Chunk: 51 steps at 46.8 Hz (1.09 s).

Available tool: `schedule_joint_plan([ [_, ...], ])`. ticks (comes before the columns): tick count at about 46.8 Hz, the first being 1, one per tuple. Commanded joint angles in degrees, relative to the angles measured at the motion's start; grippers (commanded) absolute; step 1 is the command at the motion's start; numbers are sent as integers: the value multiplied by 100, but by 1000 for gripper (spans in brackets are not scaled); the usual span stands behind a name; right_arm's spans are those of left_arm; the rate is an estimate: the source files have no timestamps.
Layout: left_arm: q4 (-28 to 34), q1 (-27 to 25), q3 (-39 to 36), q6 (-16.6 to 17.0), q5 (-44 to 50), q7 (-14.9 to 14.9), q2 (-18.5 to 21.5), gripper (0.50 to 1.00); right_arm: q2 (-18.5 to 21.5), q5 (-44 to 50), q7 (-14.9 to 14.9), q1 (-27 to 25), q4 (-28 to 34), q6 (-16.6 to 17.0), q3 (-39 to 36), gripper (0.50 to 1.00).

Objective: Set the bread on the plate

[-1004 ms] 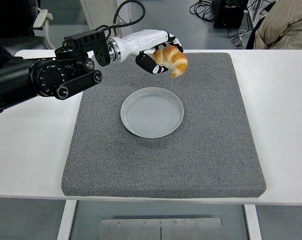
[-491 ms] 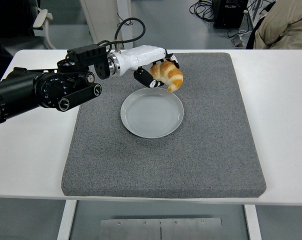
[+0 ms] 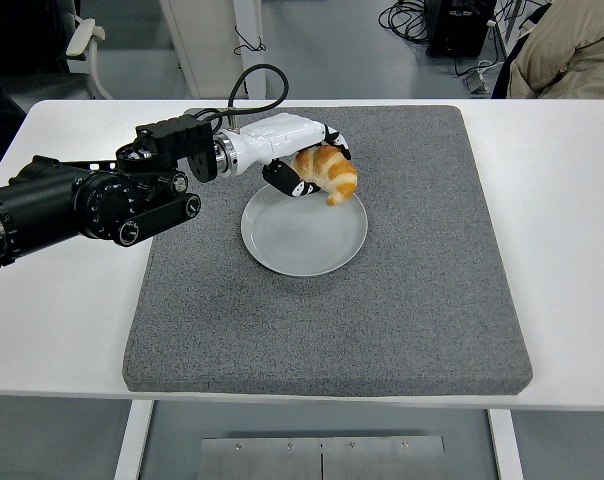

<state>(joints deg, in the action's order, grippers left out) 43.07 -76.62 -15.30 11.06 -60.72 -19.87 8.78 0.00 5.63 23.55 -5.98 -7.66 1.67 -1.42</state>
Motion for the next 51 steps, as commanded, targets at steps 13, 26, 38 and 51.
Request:
schedule_joint_plan([
  [13, -9, 156, -192, 106, -72, 1, -8, 517, 0, 0, 0, 0, 2, 0, 2, 1000],
  [26, -9, 208, -456, 326, -63, 1, -8, 519, 0, 0, 0, 0, 2, 0, 2, 1000],
  [38, -9, 261, -456, 326, -63, -8, -17, 519, 0, 0, 0, 0, 2, 0, 2, 1000],
  [51, -9, 288, -456, 326, -63, -8, -78, 524, 0, 0, 0, 0, 2, 0, 2, 1000],
])
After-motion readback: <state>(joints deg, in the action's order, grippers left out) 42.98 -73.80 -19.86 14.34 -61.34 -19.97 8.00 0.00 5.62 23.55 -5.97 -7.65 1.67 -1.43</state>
